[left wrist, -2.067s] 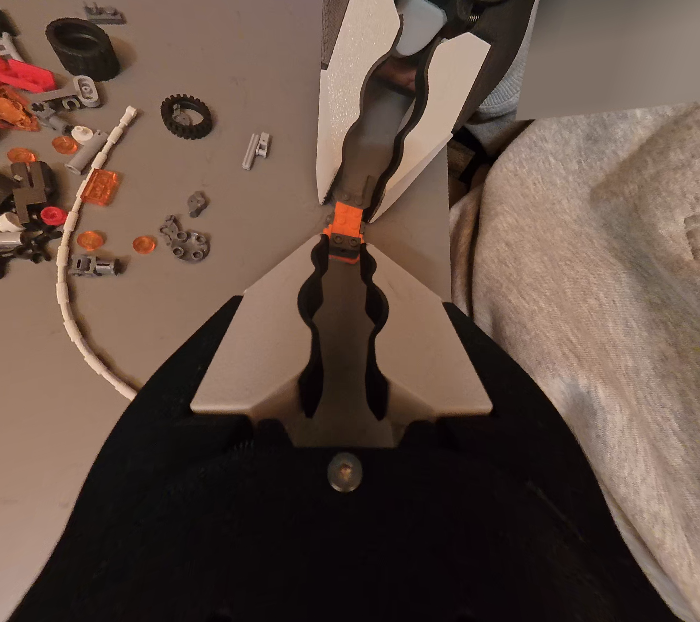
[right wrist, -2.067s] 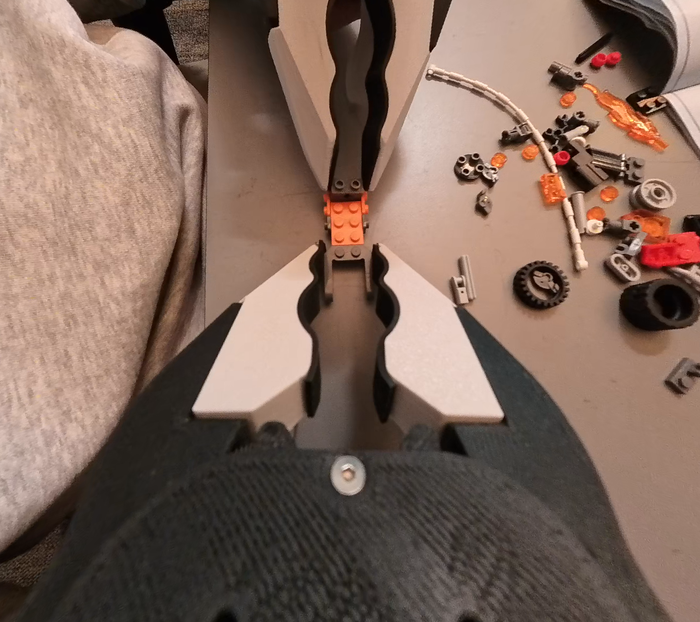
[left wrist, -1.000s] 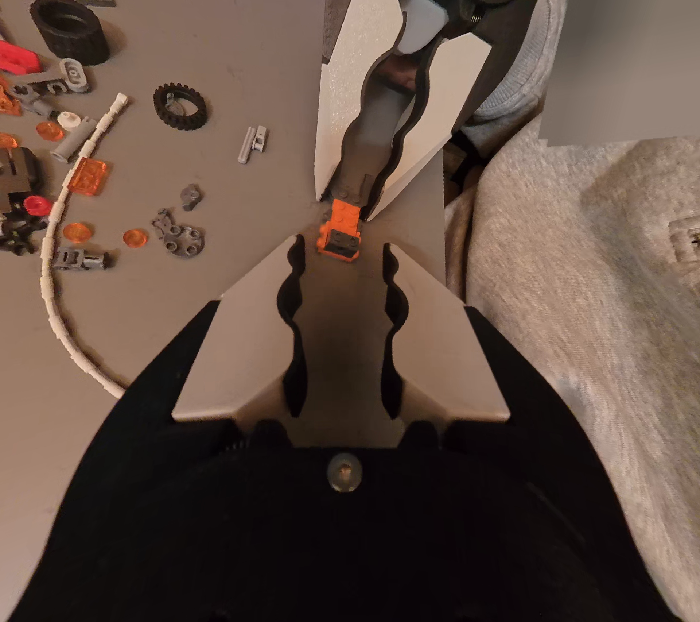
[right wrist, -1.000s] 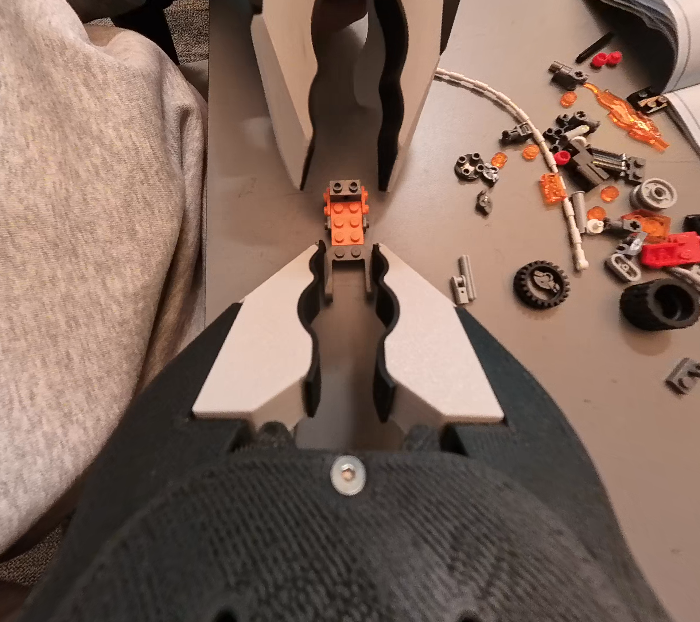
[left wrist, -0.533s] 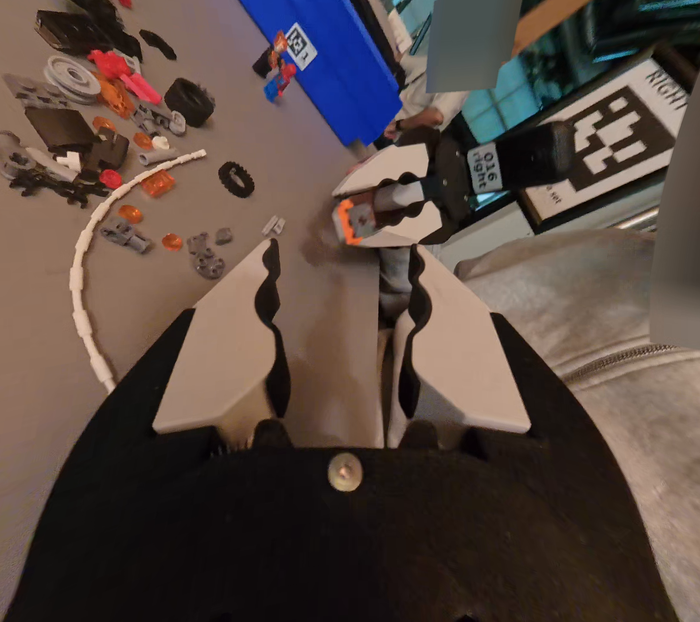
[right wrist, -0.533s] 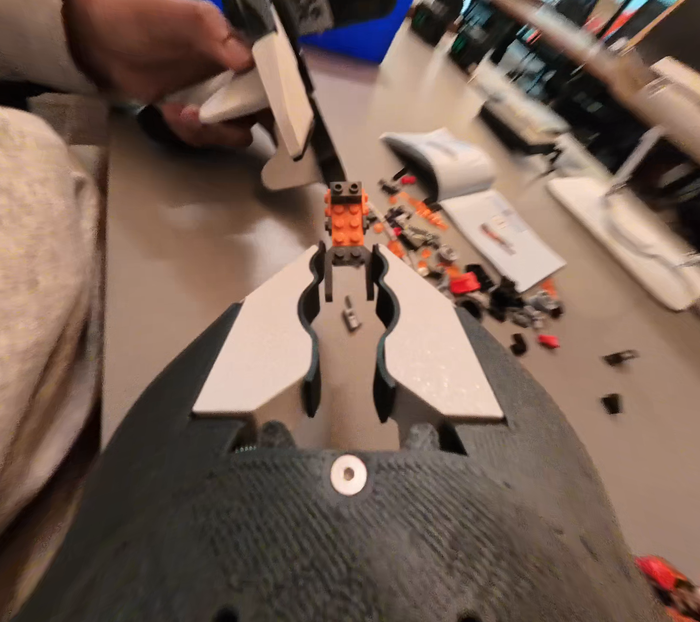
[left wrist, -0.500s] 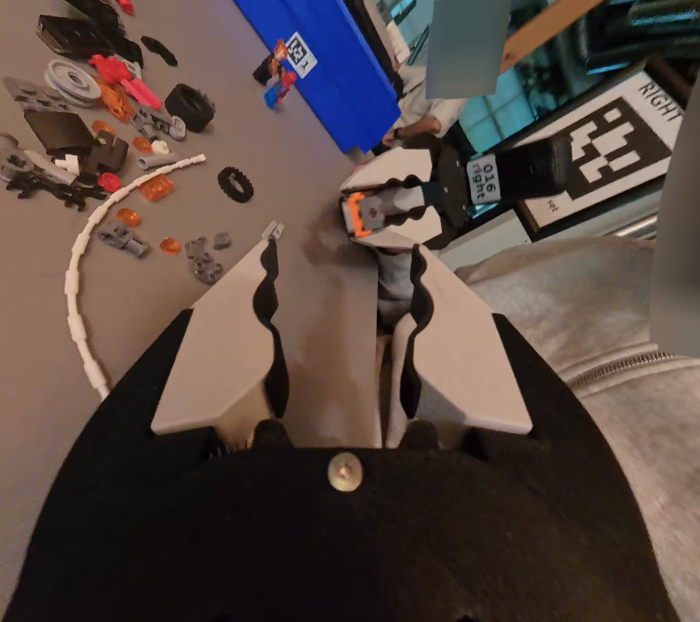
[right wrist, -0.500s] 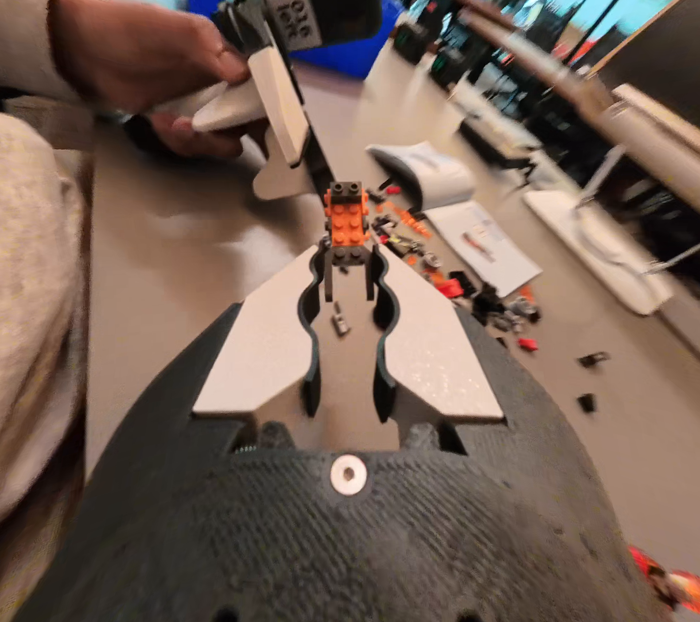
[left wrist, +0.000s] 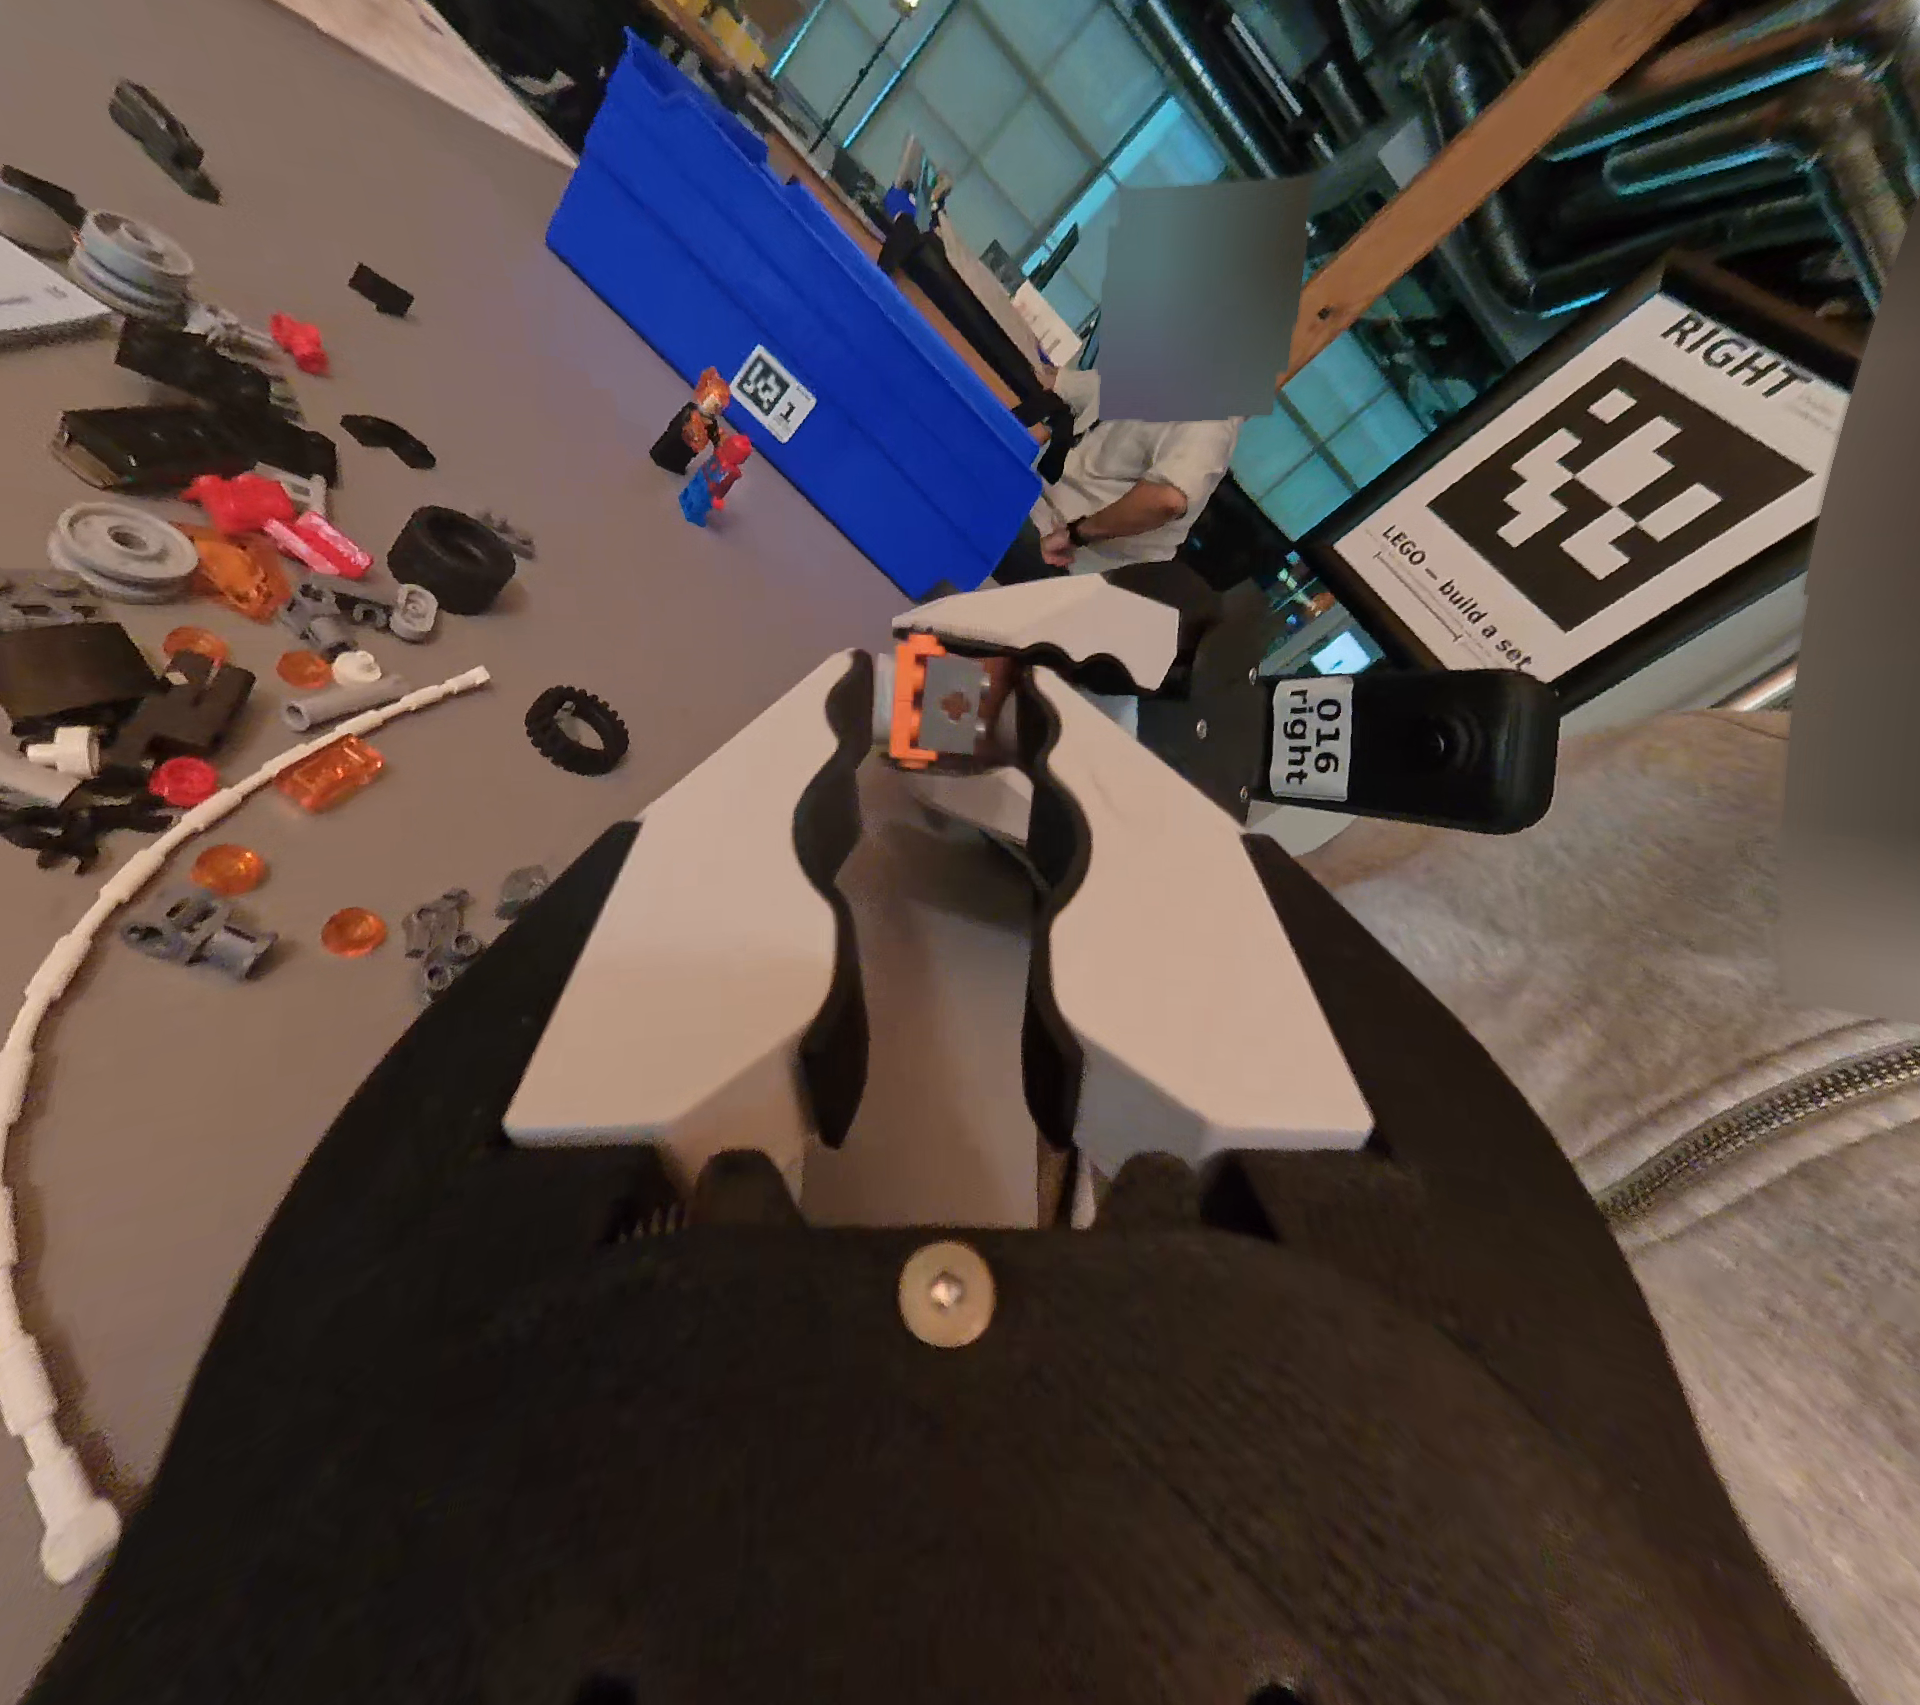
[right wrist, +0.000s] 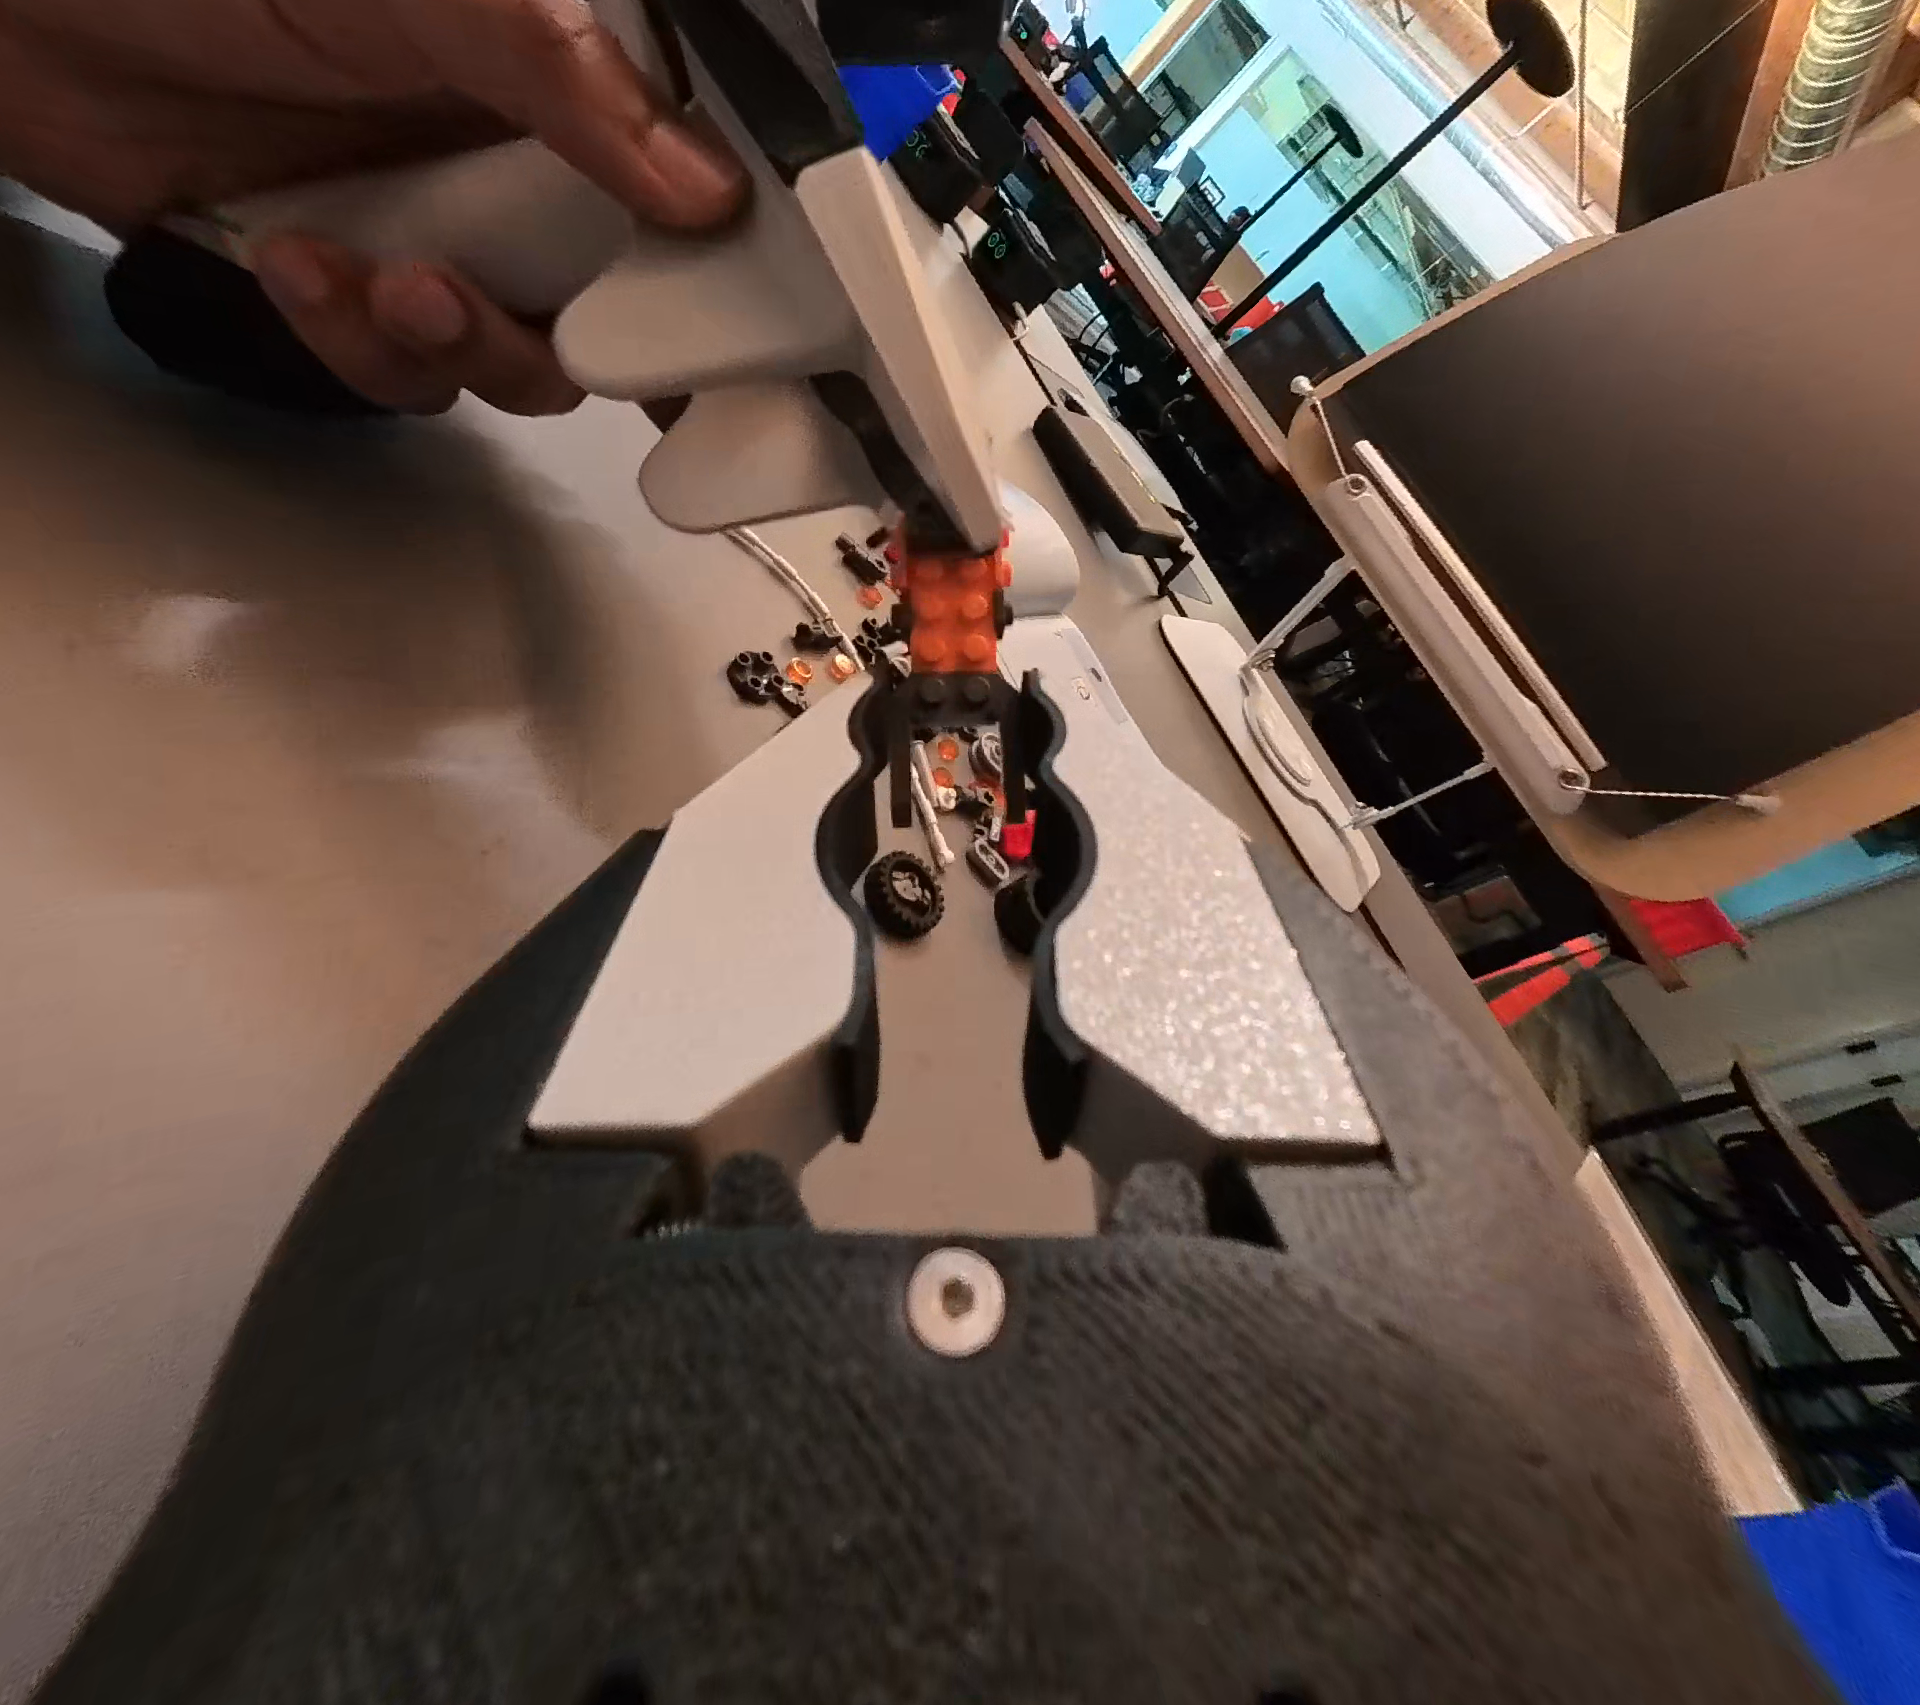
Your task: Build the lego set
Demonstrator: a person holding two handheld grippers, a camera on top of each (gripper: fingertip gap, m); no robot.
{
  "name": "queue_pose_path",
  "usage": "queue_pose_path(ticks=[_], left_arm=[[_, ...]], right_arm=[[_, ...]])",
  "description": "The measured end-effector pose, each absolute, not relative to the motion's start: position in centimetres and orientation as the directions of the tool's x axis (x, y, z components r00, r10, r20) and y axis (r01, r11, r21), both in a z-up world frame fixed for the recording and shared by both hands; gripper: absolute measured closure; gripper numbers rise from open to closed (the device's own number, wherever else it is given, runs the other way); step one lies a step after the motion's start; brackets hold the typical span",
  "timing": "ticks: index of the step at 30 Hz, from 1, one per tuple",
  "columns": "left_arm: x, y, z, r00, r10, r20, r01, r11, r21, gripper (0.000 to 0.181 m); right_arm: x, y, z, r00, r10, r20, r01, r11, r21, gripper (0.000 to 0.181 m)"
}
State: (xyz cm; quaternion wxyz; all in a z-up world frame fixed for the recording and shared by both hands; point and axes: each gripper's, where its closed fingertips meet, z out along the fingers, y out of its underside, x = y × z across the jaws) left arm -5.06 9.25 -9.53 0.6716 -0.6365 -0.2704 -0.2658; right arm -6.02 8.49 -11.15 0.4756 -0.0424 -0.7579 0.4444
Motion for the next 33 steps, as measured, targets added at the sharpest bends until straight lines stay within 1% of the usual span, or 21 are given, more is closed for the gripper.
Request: queue_pose_path(ticks=[1, 2, 7, 18, 33], left_arm=[[-5.2, 9.2, -9.4, 0.710, -0.022, 0.704, 0.704, 0.062, -0.708, 0.162], [-5.2, 9.1, -9.3, 0.707, -0.031, 0.706, 0.707, 0.074, -0.704, 0.163], [-5.2, 9.3, -9.3, 0.711, -0.034, 0.702, 0.702, 0.077, -0.708, 0.163], [-4.6, 9.2, -8.8, 0.825, 0.049, 0.563, 0.560, 0.058, -0.826, 0.163], [-4.5, 9.0, -8.7, 0.848, 0.047, 0.528, 0.524, 0.072, -0.848, 0.164]], right_arm=[[-6.0, 8.5, -11.1, -0.544, 0.487, 0.683, -0.359, 0.601, -0.714, 0.159], [-6.0, 8.4, -11.1, -0.545, 0.488, 0.682, -0.360, 0.599, -0.716, 0.159], [-6.0, 8.5, -10.9, -0.555, 0.497, 0.667, -0.355, 0.585, -0.730, 0.158], [-5.6, 8.3, -10.4, -0.581, 0.503, 0.640, -0.366, 0.541, -0.757, 0.158], [-5.5, 8.2, -10.2, -0.589, 0.505, 0.631, -0.373, 0.522, -0.767, 0.158]])
